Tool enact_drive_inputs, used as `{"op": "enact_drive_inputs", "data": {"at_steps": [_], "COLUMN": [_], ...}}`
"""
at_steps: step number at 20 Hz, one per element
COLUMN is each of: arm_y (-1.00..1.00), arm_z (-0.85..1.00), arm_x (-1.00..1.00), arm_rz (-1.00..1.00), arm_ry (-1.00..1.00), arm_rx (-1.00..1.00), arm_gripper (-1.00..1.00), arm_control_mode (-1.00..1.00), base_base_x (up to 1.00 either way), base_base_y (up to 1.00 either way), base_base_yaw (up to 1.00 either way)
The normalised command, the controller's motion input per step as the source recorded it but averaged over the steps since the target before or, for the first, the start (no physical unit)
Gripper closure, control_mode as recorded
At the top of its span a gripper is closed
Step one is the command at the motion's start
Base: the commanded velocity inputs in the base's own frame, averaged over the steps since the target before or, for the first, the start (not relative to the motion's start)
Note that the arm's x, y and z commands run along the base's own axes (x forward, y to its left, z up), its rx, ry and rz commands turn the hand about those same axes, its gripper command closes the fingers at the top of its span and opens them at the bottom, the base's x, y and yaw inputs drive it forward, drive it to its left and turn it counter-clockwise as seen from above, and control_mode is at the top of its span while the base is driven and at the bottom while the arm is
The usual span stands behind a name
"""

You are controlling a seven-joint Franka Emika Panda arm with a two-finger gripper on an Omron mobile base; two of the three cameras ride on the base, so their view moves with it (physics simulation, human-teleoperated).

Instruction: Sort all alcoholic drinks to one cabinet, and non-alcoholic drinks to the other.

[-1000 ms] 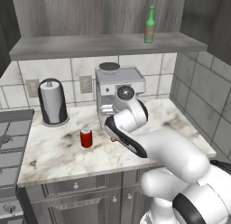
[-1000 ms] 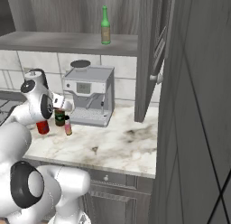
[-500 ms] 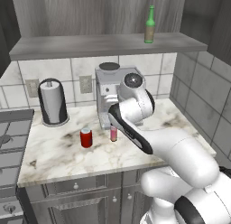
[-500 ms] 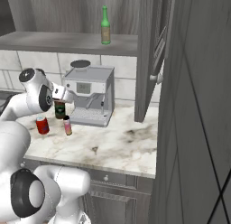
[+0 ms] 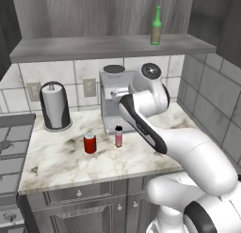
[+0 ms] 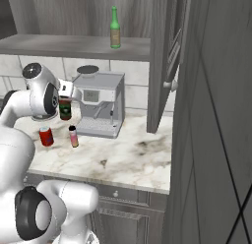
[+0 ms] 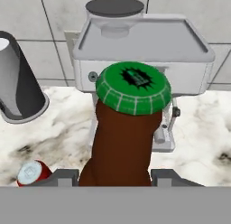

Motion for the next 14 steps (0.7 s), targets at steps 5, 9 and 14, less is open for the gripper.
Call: {"op": "enact_drive_inputs", "data": {"at_steps": [5,9,14], "arm_y": [-0.04,0.00,0.00], "arm_z": [0.40,0.39,0.42], "arm_x": [-0.05,-0.05,-0.03], "arm_rz": [0.14,0.10,0.07], "arm_ry": [-0.07,-0.12,-0.15], "arm_rx": [0.00,0.00,-0.01], "arm_gripper": [1.00,1.00,1.00], "arm_control_mode": [-1.00,-1.00,-1.00], "base_base_x": [0.00,0.00,0.00], "base_base_y": [0.00,0.00,0.00], "base_base_yaw": [0.00,0.00,0.00]}}
